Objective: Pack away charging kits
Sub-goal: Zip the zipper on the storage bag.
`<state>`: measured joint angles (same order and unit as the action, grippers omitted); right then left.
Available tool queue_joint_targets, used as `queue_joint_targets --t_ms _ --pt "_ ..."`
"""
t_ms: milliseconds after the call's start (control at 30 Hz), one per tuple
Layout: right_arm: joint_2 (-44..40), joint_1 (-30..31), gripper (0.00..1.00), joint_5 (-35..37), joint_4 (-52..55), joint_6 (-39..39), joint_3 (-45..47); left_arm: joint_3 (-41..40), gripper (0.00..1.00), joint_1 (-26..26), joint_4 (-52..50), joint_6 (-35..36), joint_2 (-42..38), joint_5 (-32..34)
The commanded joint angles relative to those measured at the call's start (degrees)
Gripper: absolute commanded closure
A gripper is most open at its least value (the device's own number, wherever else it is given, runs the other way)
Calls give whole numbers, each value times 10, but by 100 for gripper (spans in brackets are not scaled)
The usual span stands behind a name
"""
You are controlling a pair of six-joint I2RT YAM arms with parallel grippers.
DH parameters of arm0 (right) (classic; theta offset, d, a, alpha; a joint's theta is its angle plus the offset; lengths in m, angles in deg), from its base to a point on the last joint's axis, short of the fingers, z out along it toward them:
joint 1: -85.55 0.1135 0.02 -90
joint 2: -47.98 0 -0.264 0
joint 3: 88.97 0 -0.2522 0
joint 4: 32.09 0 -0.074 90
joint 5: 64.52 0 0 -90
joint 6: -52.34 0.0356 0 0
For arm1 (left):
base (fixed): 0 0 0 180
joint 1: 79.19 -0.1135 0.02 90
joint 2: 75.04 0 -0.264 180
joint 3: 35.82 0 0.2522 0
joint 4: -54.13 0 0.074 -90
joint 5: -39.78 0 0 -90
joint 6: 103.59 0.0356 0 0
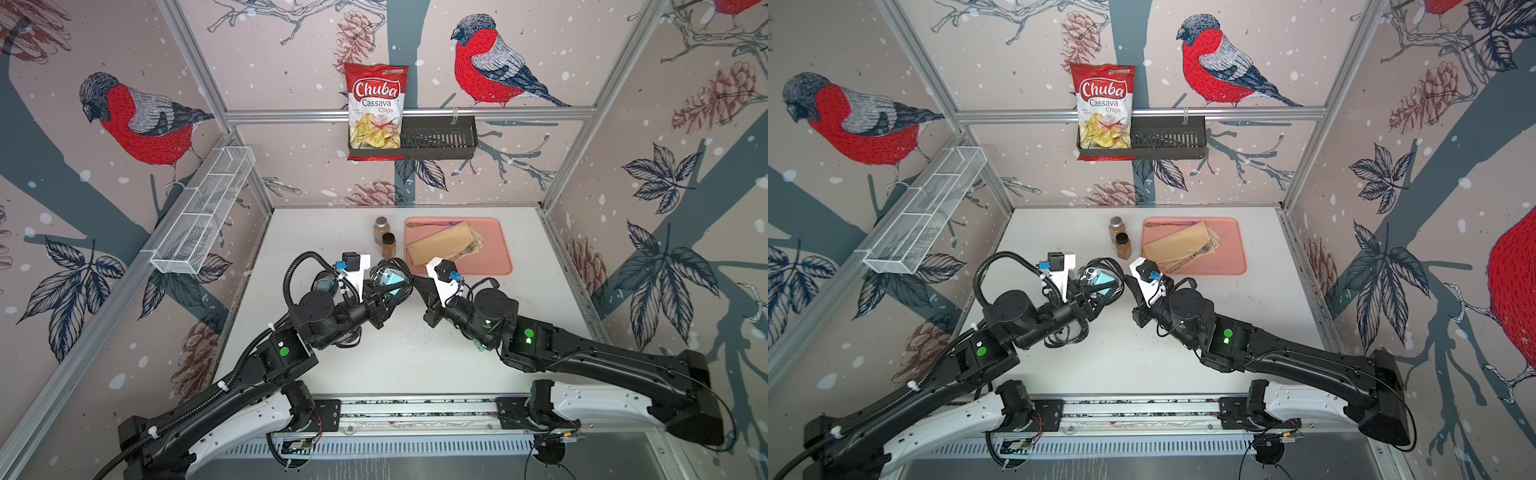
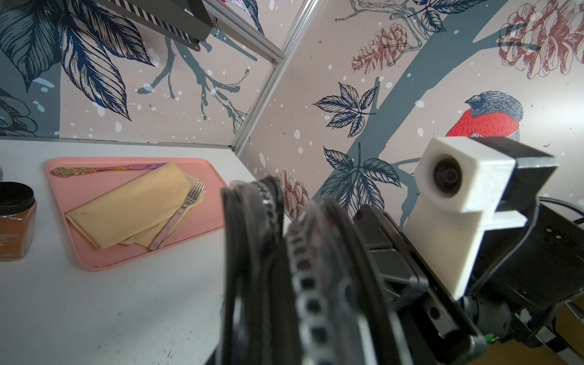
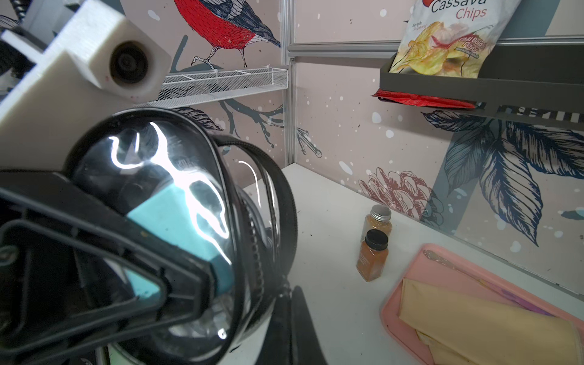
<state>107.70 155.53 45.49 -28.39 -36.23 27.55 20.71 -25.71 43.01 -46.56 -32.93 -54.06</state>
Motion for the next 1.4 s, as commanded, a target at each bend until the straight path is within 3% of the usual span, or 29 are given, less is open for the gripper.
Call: queue_joint_targets --t_ms 0,200,367,700,900,1167,1367 --pt "-15 -24 100 70 -74 1 2 10 100 1 -129 11 7 -52" --pt "-10 -34 100 46 -65 -14 -8 28 100 1 -154 26 39 -86" --pt "7 -43 100 74 -60 -14 -22 33 100 1 -160 34 60 -106" --pt "-4 -50 100 34 -76 51 -11 36 100 1 -138 35 67 -108" --pt "-10 -27 100 34 -140 107 29 26 63 1 -78 29 36 -59" --pt "-8 27 100 72 -205 145 64 -18 45 1 33 7 -6 12" --pt "-7 61 100 98 -241 144 80 -65 34 1 141 6 -31 9"
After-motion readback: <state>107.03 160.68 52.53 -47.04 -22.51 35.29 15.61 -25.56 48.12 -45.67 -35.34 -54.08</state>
